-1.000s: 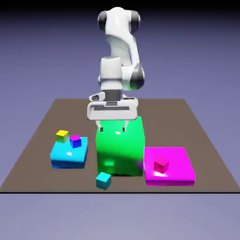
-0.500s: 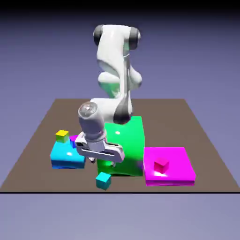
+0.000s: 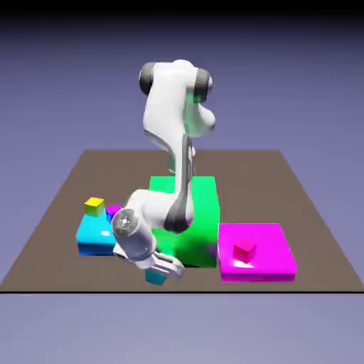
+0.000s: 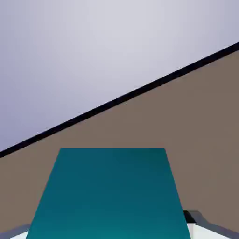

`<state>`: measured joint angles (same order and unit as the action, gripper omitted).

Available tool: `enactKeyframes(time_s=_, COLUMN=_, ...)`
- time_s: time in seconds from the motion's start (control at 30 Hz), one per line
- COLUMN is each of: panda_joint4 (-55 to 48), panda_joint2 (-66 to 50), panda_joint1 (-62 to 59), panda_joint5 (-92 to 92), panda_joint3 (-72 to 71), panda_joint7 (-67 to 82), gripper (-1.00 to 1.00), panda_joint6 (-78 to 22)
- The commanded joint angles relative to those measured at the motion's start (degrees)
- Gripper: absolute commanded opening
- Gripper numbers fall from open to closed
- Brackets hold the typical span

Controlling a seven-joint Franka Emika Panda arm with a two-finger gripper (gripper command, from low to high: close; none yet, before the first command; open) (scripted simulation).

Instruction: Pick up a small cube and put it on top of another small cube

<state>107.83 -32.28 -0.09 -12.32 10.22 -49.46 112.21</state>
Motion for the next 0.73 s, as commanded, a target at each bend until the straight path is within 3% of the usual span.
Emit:
enactKeyframes(time_s=0.0, panda_joint4=0.3, panda_joint2=1.1, panda_joint1=1.7, panda_joint5=2.6, panda_joint3=-1.4, panda_joint7=2.4, gripper=-1.00, panda_joint6=-0.5)
enactKeyframes(time_s=0.43, panda_joint4=4.2, panda_joint2=14.4, panda_joint1=21.8, panda_joint5=31.4, panda_joint3=-18.0, panda_joint7=31.9, gripper=-1.00, panda_joint6=-6.2)
enactKeyframes(time_s=0.57, panda_joint4=9.9, panda_joint2=11.1, panda_joint1=20.8, panda_joint5=33.6, panda_joint3=-16.8, panda_joint7=30.2, gripper=-1.00, panda_joint6=2.8)
enactKeyframes(time_s=0.6, panda_joint4=9.9, panda_joint2=11.1, panda_joint1=20.8, panda_joint5=33.6, panda_joint3=-16.8, panda_joint7=30.2, gripper=1.00, panda_joint6=2.8)
enactKeyframes(time_s=0.7, panda_joint4=6.8, panda_joint2=12.9, panda_joint1=21.3, panda_joint5=32.4, panda_joint3=-17.5, panda_joint7=31.1, gripper=1.00, panda_joint6=-2.1)
